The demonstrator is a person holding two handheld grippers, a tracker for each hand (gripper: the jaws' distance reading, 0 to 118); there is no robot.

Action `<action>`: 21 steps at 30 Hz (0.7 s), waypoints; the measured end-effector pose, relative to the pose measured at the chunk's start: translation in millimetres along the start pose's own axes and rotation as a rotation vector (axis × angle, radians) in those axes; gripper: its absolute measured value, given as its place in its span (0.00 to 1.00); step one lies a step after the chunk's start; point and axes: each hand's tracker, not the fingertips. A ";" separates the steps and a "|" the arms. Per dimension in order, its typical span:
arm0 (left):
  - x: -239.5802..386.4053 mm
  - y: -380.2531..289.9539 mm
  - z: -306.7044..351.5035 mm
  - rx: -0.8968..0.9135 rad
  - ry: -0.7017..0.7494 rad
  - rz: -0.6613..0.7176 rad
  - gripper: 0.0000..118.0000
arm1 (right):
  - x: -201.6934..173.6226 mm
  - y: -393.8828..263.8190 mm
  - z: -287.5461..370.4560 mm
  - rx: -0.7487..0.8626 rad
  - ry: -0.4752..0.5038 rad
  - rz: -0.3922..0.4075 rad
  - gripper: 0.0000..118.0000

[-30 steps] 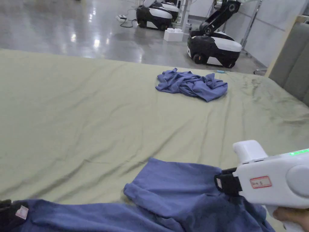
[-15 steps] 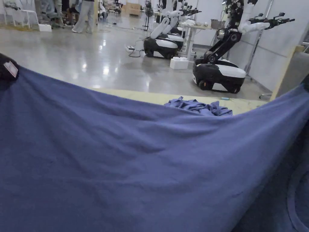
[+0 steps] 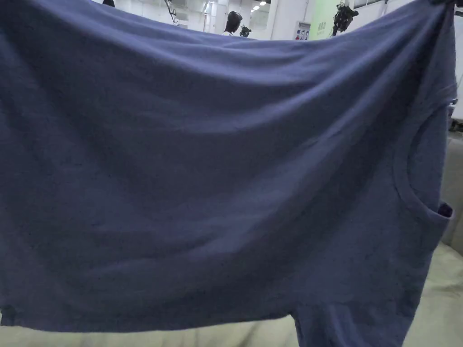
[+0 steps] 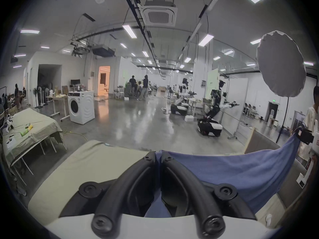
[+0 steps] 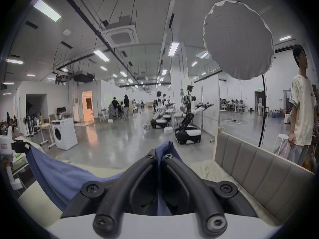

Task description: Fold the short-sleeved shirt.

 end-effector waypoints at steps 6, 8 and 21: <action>8.4 12.6 -32.3 0.065 0.031 0.011 0.05 | -11.6 15.6 -35.3 0.103 -0.014 -0.047 0.04; 13.2 5.6 -43.8 0.091 0.059 -0.018 0.05 | -13.7 10.8 -47.7 0.108 -0.015 -0.061 0.04; 12.5 -183.9 -137.4 -0.305 -0.072 -0.024 0.05 | 21.0 -176.8 -94.8 -0.220 0.092 -0.189 0.04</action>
